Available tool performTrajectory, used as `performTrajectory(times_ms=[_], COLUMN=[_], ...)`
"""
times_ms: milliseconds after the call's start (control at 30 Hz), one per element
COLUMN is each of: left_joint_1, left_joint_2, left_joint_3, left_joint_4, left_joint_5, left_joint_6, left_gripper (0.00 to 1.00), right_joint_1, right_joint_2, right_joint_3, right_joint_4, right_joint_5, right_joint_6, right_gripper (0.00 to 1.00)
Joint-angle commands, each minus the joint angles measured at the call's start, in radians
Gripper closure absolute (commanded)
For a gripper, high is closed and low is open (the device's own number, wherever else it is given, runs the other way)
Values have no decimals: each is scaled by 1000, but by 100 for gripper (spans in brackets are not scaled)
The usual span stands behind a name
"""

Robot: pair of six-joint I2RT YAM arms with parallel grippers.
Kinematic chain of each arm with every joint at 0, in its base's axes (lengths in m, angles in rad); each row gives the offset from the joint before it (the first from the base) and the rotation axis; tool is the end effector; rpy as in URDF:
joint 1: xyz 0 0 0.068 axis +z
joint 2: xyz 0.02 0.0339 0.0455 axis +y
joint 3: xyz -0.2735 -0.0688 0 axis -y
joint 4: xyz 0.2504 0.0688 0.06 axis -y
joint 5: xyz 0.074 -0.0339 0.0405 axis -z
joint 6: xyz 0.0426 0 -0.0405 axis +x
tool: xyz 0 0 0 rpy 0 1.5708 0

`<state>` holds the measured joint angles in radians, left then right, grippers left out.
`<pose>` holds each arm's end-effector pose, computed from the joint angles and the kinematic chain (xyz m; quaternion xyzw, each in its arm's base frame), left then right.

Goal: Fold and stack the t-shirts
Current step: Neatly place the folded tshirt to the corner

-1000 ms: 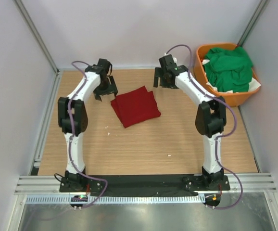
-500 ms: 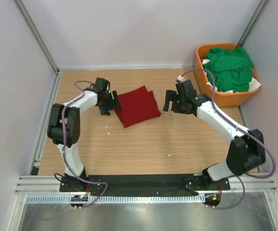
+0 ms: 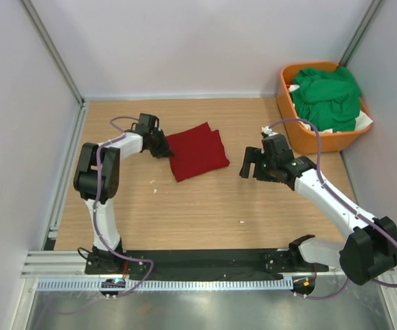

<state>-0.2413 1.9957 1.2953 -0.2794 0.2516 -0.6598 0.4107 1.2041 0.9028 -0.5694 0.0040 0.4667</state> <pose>0.4122 -0.1124 0.1515 -0.1614 0.9360 -0.2339 0.2078 0.2329 0.1012 0.2626 0.0270 0.9390 0.1440 0.3113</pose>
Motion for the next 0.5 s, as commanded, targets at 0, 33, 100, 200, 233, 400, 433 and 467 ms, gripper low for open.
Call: performTrajectory(times_ms=[0,33,100,200,233,400,433,467], left_joint_1=[-4,-3,5,39,62,137,148,170], left_joint_2=[87,110,126,167,211,425,458,489], left_joint_3=[30,44,113,303,435,920,1056,1117], left_joint_4=[25,19,-32,-261,-399,-756,-795,-861], left_joint_5=[14,18,-20,-142,-220,-376,-399,-441], left_joint_6=[23,31,60,130,199,360,385,426], left_gripper=[88,99,100,100,100,100,100,100], right_joint_1=[0,0,2,0,2,0,0,2], right_joint_2=[-54,-58,-72,-103,-110,-146,-143,-140], right_joint_3=[-2,-4,-7,-19,-30,-62,-61,-58], right_joint_4=[-9,-14,-18,-24,-23,-24,-39,-44], right_joint_5=[-9,-9,-9,-15,-22,-59,-68,-85], right_joint_6=[-5,-5,-3,0,0,-17,-22,-26], right_gripper=[12,12,12,12,12,12,11,12])
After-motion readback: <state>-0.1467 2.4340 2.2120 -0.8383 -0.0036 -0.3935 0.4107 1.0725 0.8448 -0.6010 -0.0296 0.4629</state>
